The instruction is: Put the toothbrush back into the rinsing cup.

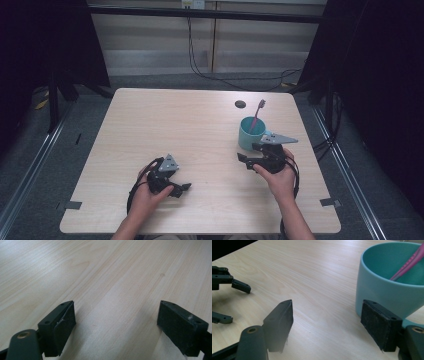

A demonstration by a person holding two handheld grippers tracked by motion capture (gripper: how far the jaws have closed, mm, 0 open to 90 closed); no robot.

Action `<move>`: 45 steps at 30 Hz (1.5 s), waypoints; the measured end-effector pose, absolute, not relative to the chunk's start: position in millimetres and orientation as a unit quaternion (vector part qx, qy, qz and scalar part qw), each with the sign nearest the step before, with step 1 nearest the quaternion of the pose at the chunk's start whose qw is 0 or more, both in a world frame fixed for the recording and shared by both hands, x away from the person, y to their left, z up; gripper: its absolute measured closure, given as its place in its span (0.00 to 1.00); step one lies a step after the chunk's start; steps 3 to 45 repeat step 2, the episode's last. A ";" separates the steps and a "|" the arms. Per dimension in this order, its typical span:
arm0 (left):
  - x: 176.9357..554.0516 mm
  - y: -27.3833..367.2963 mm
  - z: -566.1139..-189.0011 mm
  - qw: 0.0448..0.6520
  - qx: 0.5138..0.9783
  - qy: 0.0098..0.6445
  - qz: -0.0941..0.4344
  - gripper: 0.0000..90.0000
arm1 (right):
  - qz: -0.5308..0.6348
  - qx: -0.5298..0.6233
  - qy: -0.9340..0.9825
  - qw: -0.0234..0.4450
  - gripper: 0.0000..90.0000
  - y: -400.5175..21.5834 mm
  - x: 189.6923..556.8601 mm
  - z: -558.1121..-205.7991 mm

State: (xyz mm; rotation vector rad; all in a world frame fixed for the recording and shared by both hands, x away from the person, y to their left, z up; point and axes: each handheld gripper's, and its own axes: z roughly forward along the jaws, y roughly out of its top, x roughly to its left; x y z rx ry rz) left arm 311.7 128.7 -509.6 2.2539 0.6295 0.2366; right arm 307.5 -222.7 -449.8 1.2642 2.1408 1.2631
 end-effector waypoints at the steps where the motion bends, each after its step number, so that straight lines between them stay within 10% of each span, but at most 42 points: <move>1: 311.7 128.7 -509.6 0.385 0.885 0.247 0.093 0.17 | 0.446 0.446 0.756 0.176 0.29 -222.7 307.5 -449.8; 45: 311.7 128.7 -509.6 0.385 0.884 0.247 0.093 0.17 | 0.446 0.447 0.755 0.174 0.29 -222.0 307.0 -450.0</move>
